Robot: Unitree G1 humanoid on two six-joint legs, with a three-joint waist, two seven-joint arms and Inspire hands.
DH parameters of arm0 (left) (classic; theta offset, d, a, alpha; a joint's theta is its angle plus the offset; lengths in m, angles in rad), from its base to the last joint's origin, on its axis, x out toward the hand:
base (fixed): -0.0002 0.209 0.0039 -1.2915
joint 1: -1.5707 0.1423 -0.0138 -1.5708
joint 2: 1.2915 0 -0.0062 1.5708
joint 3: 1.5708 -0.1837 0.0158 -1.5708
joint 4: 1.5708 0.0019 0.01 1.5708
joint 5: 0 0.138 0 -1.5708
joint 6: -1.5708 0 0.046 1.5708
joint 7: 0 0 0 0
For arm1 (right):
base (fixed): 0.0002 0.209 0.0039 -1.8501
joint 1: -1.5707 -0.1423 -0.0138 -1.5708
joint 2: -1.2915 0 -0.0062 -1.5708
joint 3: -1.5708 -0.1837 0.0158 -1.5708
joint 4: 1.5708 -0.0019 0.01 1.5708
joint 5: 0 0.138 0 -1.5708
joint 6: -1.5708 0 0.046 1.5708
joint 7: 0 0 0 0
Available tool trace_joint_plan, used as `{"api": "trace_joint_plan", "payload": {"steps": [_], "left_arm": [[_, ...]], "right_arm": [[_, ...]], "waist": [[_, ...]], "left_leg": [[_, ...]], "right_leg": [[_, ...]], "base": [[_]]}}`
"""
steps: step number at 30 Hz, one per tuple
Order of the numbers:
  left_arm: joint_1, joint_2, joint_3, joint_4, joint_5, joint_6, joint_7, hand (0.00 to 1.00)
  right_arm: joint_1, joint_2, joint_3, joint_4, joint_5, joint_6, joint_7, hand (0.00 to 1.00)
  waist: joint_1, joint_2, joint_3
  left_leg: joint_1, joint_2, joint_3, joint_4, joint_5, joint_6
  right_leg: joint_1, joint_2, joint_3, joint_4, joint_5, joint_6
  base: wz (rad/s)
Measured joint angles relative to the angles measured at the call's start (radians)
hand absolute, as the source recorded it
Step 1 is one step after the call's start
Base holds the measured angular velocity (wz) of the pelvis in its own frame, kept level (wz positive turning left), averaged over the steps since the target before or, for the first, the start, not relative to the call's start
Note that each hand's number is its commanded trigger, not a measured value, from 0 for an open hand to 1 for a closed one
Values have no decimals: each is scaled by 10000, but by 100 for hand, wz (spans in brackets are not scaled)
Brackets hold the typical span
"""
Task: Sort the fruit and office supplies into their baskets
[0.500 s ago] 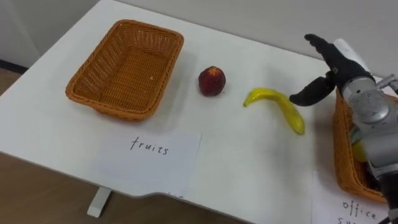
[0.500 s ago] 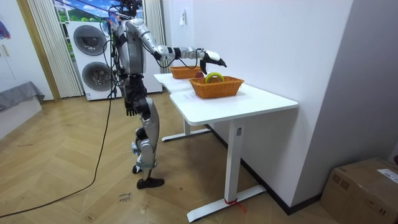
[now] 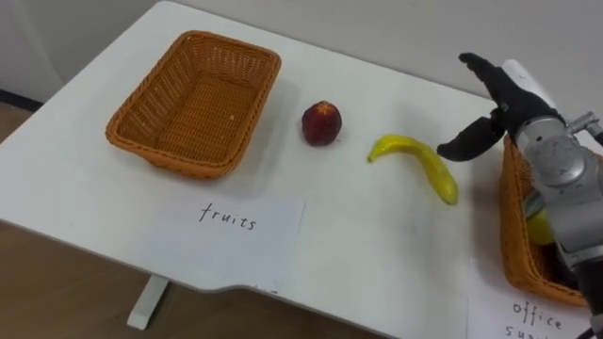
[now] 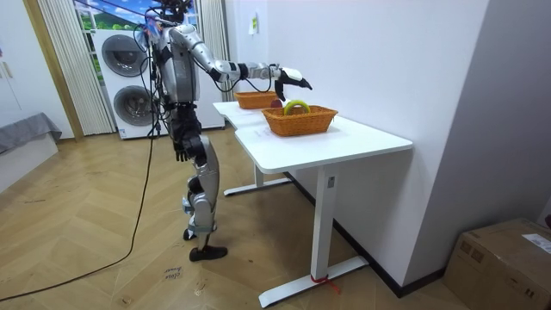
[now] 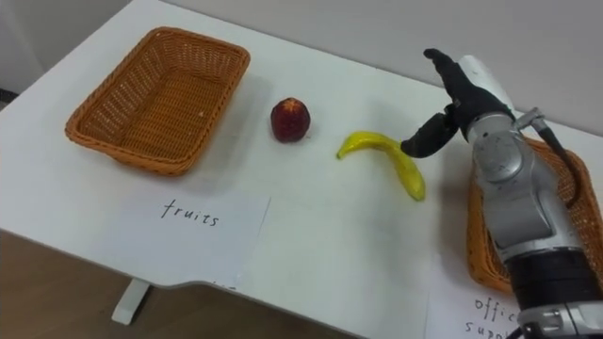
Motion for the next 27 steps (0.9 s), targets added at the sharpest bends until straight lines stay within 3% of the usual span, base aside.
{"api": "trace_joint_plan", "payload": {"steps": [9, 27], "left_arm": [[23, 194, -152, -99, 5, -4, 91, 0], [30, 221, -557, -778, 5, -117, 191, 0]], "right_arm": [[-22, 0, 122, 438, -3, -67, 14, 0], [-26, -7, 755, 1274, -6, -188, 21, 0]], "waist": [[58, 71, 93], [335, 100, 129]], "left_leg": [[-63, 0, -59, -12, 1, -3], [-288, -97, -333, 37, 6, -5]], "right_leg": [[-37, 5, -81, -1, -1, 1], [-148, -14, -262, -10, -4, 6]], "base": [[2], [3]]}}
